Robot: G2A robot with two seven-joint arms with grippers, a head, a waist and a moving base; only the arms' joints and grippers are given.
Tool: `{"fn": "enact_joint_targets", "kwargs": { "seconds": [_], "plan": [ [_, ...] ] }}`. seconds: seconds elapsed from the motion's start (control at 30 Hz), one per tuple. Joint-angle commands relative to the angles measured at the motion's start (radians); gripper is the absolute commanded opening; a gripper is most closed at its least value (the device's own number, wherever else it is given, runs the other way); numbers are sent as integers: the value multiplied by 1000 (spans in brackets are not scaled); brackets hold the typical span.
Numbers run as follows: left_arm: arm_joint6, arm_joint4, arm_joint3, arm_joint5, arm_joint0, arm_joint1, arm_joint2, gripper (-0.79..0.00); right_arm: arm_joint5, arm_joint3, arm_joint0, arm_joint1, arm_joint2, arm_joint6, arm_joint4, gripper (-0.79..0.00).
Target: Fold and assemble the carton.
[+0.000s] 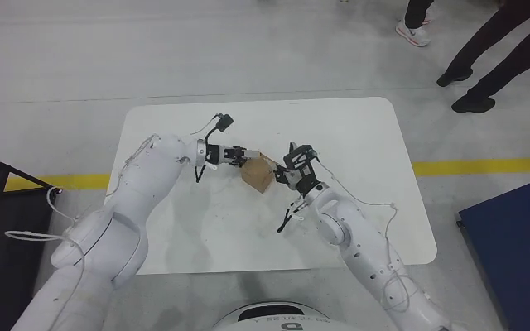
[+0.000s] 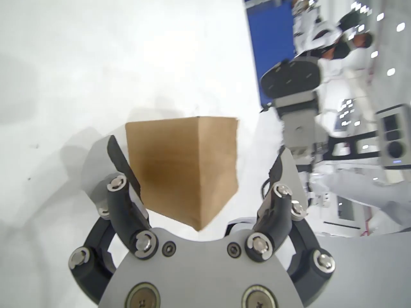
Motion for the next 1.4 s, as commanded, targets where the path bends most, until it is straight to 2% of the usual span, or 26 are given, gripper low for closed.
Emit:
{"fn": "enact_joint_targets", "kwargs": {
  "seconds": [0.0,0.03,0.1,0.13,0.33,0.5,0.73,1.07,1.37],
  "plan": [
    [-12,-125,-22,12,15,30,-55,0,-35,-17,-15,5,11,3,3,-308],
    [-12,-159,-32,13,23,47,-80,0,-61,-25,-18,7,12,8,2,-400],
    [-9,-197,-54,9,41,81,-124,0,-99,-34,-19,9,11,25,9,-702],
    [-3,-201,-62,3,50,99,-143,0,-110,-35,-12,9,8,36,11,-785],
    [86,-88,-111,-85,92,194,-218,0,-62,44,94,-13,-57,166,22,-785],
    [94,-73,-203,-93,162,248,-260,0,-77,72,135,-23,-94,210,24,-785],
    [94,-73,-203,-93,162,248,-260,0,-72,100,166,-31,-118,247,24,-785],
    [94,-73,-203,-93,162,248,-260,0,-72,32,138,-24,-92,252,6,-785],
    [94,-73,-203,-93,162,248,-260,0,-84,62,149,-28,-112,290,-3,-785]
  ]
}}
